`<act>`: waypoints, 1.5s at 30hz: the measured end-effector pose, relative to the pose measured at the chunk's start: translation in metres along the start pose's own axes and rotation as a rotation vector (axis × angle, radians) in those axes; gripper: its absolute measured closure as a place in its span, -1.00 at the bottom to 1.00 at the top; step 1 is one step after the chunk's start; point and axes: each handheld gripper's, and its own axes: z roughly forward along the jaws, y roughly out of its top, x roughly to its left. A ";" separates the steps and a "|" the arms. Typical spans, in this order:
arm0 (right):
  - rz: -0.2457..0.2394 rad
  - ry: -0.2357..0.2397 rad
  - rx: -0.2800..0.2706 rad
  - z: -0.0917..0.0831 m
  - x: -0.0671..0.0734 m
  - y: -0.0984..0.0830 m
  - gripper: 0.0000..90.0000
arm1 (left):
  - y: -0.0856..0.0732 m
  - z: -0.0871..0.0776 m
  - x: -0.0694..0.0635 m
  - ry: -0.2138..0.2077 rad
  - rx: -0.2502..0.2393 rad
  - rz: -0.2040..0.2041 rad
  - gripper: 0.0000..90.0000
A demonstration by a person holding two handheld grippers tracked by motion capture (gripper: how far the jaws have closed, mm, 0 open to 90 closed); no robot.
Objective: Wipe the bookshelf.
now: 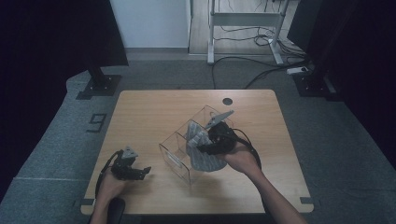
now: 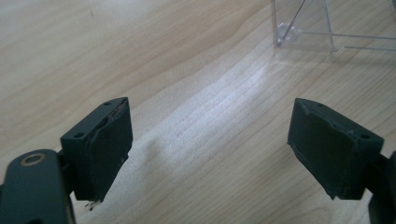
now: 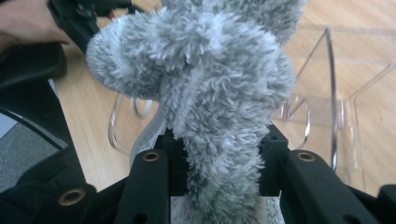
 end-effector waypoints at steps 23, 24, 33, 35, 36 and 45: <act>-0.082 0.055 0.024 0.040 0.028 0.084 0.41 | -0.015 0.014 0.017 -0.003 0.042 0.003 -1.00; -0.087 0.057 0.030 0.044 0.030 0.085 0.41 | -0.015 0.014 0.017 -0.003 0.037 0.004 -1.00; -0.121 0.050 0.095 0.079 0.044 0.092 0.40 | -0.019 0.017 0.019 -0.011 -0.026 0.016 -1.00; -0.141 0.026 0.119 0.088 0.046 0.093 0.40 | -0.019 0.017 0.019 -0.011 -0.029 0.016 -1.00; -0.144 0.018 0.127 0.091 0.046 0.092 0.40 | -0.019 0.018 0.019 -0.011 -0.030 0.016 -1.00; -0.169 0.002 0.135 0.097 0.052 0.090 0.39 | -0.019 0.018 0.019 -0.005 -0.032 0.013 -1.00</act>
